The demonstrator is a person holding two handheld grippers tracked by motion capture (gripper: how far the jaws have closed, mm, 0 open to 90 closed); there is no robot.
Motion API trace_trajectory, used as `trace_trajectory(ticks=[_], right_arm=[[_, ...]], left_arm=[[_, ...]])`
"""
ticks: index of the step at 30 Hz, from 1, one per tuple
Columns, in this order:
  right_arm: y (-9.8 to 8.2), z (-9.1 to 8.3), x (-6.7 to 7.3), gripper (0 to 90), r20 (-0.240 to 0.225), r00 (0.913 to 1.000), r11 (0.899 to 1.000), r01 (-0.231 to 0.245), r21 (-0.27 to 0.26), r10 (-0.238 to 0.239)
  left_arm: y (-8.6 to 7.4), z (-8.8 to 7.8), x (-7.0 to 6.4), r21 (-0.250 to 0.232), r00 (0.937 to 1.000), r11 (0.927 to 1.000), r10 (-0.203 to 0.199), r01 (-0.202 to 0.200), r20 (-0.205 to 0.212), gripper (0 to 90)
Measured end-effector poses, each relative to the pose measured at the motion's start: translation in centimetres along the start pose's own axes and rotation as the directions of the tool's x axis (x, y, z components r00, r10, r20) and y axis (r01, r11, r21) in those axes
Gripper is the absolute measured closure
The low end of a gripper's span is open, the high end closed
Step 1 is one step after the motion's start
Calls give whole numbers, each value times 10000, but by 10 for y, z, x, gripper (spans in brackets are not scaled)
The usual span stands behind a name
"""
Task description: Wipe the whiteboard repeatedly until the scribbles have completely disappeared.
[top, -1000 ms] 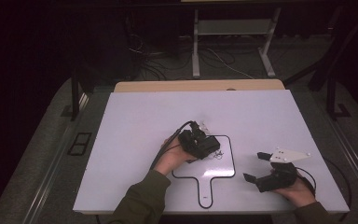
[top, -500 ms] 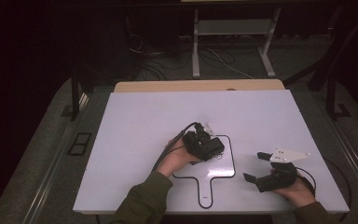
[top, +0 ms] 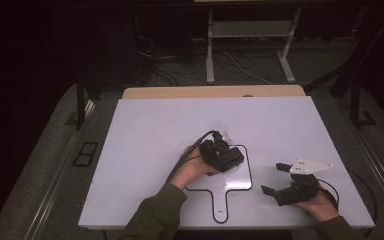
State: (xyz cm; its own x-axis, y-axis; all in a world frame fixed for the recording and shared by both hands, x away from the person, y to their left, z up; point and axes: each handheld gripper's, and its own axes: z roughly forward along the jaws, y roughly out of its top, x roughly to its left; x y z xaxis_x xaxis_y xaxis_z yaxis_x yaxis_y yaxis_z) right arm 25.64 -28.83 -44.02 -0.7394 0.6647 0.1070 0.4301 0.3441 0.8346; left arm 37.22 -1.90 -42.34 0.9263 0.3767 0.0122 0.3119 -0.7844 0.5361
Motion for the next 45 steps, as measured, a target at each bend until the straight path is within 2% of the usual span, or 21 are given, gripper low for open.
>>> trace_trajectory(ticks=[5,7,9,10,12,14,21,25,26,27,29,30,32,35,36,38,39,40,41,43,45], right_arm=[[0,0,0,9,24,10000,10000,26,13,-26],[0,0,-1,9,32,10000,10000,30,21,-30],[0,0,0,9,15,10000,10000,25,14,-25],[0,0,0,9,13,10000,10000,26,13,-26],[0,0,-1,9,20,10000,10000,15,22,-15],[0,0,-1,9,24,10000,10000,-6,34,6],[0,0,0,9,25,10000,10000,8,2,-8],[0,0,-1,9,33,10000,10000,-1,11,1],[0,0,-1,9,35,10000,10000,5,13,-5],[0,0,-1,9,33,10000,10000,17,13,-17],[0,0,0,9,29,10000,10000,20,6,-20],[0,0,0,9,32,10000,10000,-8,7,8],[0,0,-1,9,36,10000,10000,6,-2,-6],[0,0,-1,9,31,10000,10000,10,6,-10],[0,-1,-1,9,38,10000,10000,22,-9,-22],[0,-1,-1,9,36,10000,10000,6,-11,-6],[0,-1,-1,9,33,10000,10000,5,-16,-5],[0,-1,-1,9,34,10000,10000,5,-15,-5],[0,-1,-1,9,32,10000,10000,6,-13,-6],[0,-1,-1,9,38,10000,10000,7,-9,-7],[0,-1,-2,9,35,10000,10000,27,-7,-27]], left_arm=[[0,1,16,-16,9990,9994,-360,359,-277,394],[2,1,21,67,9990,9995,-304,307,-333,394],[3,1,20,120,9987,9992,-375,379,-354,394],[4,1,19,175,9990,9995,-237,244,-390,394],[4,2,16,196,9994,9995,-239,244,-237,394],[6,2,10,238,9999,9997,1,3,-170,394],[12,6,-16,253,9976,9974,667,-671,165,394],[13,8,-23,47,9980,9986,522,-524,369,393],[13,7,-20,159,9968,9974,689,-696,411,394],[13,9,-18,-125,9985,9993,351,-346,415,394],[14,9,-10,64,9983,9989,453,-456,376,394],[15,10,-9,-15,9993,9998,177,-176,344,394],[18,11,-2,91,9995,9998,198,-200,256,394],[19,12,9,116,10000,9999,20,-21,62,394],[20,13,12,158,9997,9996,-234,234,33,393],[21,14,17,90,9994,9994,-335,335,-15,393],[22,13,19,274,9999,9995,-162,163,-35,394],[22,14,17,215,9997,9995,-247,249,-90,394],[23,14,17,256,9998,9997,-29,34,-180,393],[24,14,11,231,10000,9997,7,-6,-62,394],[25,14,5,341,9997,9992,223,-224,17,393]])
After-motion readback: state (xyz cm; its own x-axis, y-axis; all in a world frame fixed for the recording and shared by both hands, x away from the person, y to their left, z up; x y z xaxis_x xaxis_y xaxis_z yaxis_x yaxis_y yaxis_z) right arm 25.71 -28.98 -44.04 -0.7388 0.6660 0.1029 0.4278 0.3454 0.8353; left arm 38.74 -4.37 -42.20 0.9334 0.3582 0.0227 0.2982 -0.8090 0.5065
